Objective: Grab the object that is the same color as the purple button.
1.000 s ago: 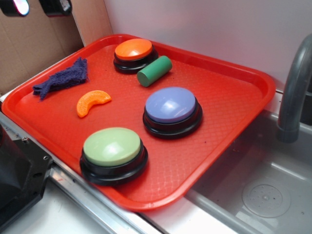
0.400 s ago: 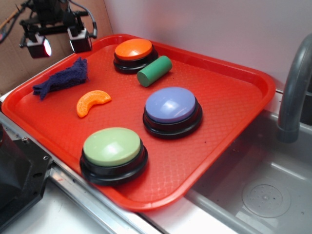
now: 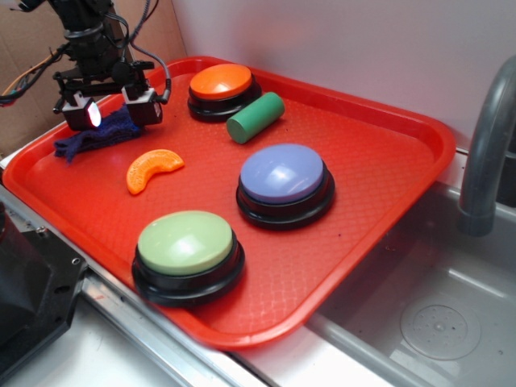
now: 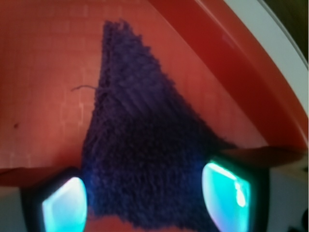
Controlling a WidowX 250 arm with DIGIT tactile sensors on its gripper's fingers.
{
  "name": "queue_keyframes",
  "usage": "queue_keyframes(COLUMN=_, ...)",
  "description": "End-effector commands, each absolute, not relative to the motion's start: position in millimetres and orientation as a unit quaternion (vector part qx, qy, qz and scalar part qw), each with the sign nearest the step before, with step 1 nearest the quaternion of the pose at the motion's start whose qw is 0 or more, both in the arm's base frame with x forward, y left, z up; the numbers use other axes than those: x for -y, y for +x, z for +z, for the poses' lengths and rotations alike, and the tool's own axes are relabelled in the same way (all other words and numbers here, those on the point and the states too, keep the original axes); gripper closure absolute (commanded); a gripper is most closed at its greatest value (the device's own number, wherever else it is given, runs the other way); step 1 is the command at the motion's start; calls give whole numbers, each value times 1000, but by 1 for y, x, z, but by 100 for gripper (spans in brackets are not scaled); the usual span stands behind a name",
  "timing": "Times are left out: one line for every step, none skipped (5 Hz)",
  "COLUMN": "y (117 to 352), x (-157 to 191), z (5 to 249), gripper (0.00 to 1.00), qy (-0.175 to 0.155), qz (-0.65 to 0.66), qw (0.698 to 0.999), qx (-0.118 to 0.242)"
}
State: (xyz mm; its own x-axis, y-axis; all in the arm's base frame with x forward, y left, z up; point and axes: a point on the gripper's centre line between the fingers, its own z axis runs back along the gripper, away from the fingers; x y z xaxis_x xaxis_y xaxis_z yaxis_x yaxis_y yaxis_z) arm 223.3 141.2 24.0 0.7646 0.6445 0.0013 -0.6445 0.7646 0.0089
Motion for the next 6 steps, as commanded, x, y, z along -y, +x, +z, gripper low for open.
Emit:
queue_keyframes(y=222, x=-156, z=29, gripper=100, qy=3, qz=323, qw=946, qx=28)
queue_keyframes(y=222, x=-153, z=29, gripper=100, qy=7, qz=314, qw=949, qx=27)
queue_keyframes(y=221, x=-148, z=31, gripper=100, qy=3, qz=301, qw=953, qx=26)
queue_keyframes(y=220, x=-146, z=35, gripper=100, qy=-18, qz=289, qw=957, qx=24)
queue_keyframes(y=218, x=-142, z=47, gripper=100, qy=-30, qz=268, qw=963, qx=18)
queue_keyframes(y=216, x=-136, z=58, gripper=100, qy=-28, qz=250, qw=968, qx=24)
